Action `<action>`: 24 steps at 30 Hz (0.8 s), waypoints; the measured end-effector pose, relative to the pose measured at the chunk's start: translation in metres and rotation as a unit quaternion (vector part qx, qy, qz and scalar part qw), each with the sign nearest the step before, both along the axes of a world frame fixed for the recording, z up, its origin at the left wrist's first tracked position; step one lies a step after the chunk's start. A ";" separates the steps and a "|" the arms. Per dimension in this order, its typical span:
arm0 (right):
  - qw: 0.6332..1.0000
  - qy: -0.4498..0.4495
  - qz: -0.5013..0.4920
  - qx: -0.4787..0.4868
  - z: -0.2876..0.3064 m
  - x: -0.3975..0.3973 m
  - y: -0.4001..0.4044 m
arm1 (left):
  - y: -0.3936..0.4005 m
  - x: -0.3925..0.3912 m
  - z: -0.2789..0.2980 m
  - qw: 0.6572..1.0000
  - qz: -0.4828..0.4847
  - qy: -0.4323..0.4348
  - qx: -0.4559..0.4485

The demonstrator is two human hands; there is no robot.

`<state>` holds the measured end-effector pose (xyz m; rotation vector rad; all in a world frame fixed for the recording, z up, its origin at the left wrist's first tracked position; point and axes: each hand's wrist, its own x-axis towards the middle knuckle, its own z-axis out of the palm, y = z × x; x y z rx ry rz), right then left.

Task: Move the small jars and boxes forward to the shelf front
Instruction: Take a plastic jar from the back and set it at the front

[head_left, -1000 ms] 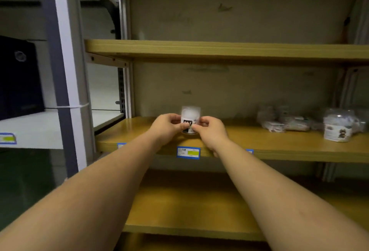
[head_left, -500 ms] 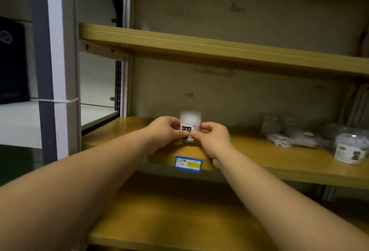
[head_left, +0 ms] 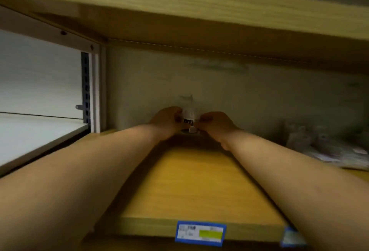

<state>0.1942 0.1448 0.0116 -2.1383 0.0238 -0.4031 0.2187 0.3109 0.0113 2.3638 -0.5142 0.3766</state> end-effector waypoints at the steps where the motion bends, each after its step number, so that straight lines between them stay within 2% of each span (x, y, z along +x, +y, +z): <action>1: 1.000 -0.008 -0.003 -0.006 -0.007 0.004 -0.005 | -0.001 0.004 -0.007 1.000 -0.016 0.002 -0.007; 7: 0.998 -0.027 0.003 -0.054 -0.030 0.026 -0.014 | -0.005 0.019 -0.021 0.999 -0.035 0.002 0.015; 13: 0.999 -0.020 0.018 -0.045 -0.032 0.031 -0.015 | -0.003 0.027 -0.023 0.999 -0.030 0.024 0.012; 17: 1.000 -0.015 0.017 -0.019 -0.035 0.037 -0.017 | 0.003 0.028 -0.025 0.994 -0.044 0.073 -0.062; 22: 0.999 0.016 -0.022 0.032 -0.036 0.038 -0.020 | 0.005 0.022 -0.021 0.994 -0.006 0.111 -0.023; 24: 0.997 0.042 -0.036 0.044 -0.031 0.028 -0.023 | 0.008 0.006 -0.013 0.982 -0.002 0.181 -0.049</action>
